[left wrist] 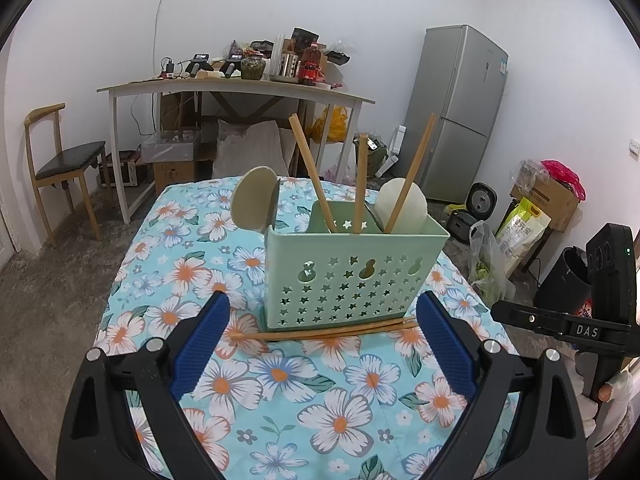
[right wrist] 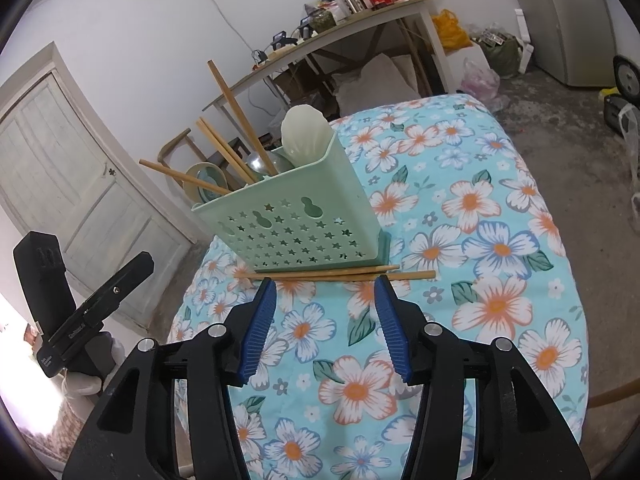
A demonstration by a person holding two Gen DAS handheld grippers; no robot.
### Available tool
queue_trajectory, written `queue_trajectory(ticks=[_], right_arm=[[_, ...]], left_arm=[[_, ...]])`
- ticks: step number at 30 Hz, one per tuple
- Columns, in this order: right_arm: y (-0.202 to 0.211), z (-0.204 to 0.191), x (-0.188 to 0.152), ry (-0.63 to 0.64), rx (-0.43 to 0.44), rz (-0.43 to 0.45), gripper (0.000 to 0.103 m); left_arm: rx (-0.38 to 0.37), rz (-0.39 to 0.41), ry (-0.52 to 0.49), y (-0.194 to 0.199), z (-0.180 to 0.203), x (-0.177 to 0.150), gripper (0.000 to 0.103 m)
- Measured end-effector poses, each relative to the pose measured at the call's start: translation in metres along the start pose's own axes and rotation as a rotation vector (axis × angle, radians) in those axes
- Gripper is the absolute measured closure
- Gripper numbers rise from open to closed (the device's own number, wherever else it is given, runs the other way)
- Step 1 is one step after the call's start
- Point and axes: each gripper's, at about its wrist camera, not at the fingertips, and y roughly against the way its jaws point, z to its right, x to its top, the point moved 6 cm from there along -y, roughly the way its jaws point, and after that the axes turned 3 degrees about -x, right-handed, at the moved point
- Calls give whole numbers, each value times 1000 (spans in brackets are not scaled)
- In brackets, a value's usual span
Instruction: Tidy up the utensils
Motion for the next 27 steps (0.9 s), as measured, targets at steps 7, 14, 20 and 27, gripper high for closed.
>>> queue_trajectory(ticks=[7,14,20,27], right_arm=[[-1,3,1,-3,-7,1,44],[-3,6,1,-9,-11,-7,40],[-5,9,0,-10,-20,-17,40],[-7,8,0,16,-32,-17,40]], left_arm=[[2,-10,-2,-4,0,-2,11],[3,-14,-3,-5,1,-2,11],[6,-23,-2,-9,-1,-6,11],[20,-38,6,-14,-7,-10,11]])
